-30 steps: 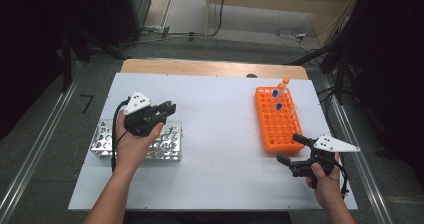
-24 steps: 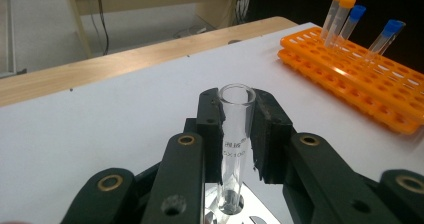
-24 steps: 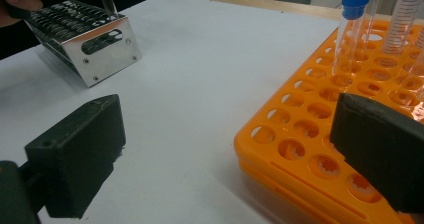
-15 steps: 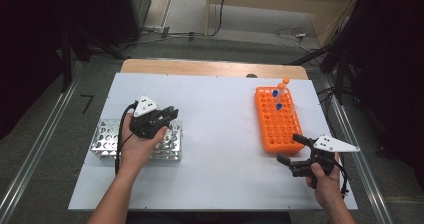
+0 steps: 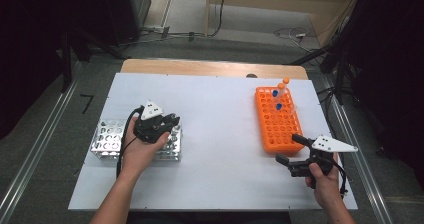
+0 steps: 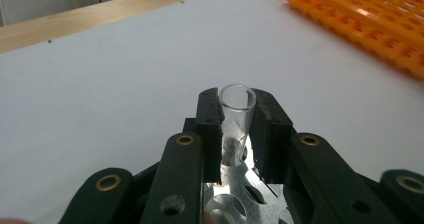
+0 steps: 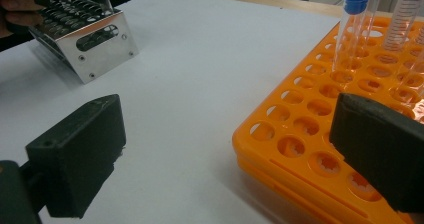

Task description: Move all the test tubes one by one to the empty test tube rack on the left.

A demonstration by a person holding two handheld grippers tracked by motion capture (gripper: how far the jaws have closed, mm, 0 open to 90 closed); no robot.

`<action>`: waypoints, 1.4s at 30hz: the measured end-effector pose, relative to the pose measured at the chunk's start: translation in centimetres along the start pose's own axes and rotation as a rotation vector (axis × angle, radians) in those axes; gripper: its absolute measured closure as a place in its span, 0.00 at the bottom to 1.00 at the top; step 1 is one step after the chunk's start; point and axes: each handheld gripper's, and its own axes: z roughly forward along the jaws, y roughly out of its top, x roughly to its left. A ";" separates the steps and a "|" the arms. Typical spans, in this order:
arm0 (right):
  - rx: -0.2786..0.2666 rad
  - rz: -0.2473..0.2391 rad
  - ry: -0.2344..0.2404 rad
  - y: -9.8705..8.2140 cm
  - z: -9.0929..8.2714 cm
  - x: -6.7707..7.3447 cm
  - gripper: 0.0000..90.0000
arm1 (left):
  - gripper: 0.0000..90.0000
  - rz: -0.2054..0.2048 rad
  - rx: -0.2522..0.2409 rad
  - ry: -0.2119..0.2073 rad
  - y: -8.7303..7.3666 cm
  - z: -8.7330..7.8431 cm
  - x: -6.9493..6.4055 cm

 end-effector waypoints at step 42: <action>0.009 0.122 -0.195 2.1 2.8 -8.6 0.42 | 0.00 -0.077 -0.196 -0.186 -2.5 -4.5 -2.5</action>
